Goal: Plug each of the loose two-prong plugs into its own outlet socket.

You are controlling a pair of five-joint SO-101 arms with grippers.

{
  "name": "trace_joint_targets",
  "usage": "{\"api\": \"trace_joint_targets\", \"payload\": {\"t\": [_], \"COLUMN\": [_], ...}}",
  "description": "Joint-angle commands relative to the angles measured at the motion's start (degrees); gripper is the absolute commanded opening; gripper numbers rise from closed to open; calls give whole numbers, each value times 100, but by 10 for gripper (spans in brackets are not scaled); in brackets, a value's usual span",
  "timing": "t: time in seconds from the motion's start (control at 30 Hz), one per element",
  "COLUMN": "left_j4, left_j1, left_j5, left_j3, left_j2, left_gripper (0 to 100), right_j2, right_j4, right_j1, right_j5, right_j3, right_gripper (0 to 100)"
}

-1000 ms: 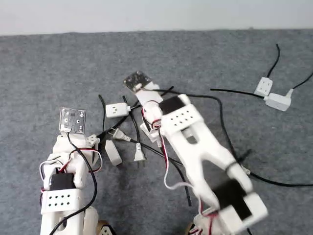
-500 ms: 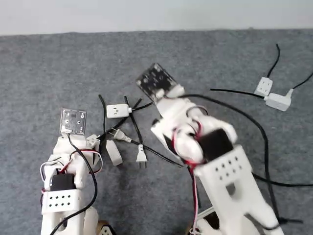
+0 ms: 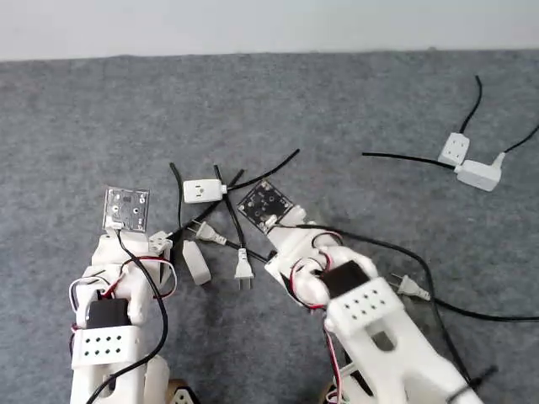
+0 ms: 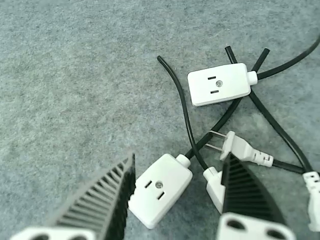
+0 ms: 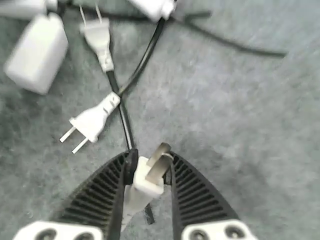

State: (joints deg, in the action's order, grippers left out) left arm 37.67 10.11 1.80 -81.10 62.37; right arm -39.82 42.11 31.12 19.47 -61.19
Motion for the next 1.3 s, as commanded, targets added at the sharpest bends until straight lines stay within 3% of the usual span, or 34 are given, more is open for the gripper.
{"api": "trace_joint_targets", "payload": {"t": [0.0,0.13,0.3,0.4,0.57,0.93,1.27], "left_j4": [-176,-176,-176,-176,-158,-176,-167], "left_j1": [9,9,0,9,-9,18,-9], "left_j5": [70,70,62,53,53,70,70], "left_j3": [75,75,75,75,75,75,75], "left_j2": [97,97,97,97,105,88,114], "left_gripper": [272,272,271,271,271,271,271], "right_j2": [760,2009,3556,3996,4110,3345,3108], "right_j4": [-611,-664,13,514,734,1789,1279], "right_j1": [13,48,22,4,13,57,13], "right_j5": [79,79,62,-281,-316,-369,-343], "right_j3": [35,545,1688,2286,2426,2251,1398], "right_gripper": [8,13,18,74,162,105,101]}}
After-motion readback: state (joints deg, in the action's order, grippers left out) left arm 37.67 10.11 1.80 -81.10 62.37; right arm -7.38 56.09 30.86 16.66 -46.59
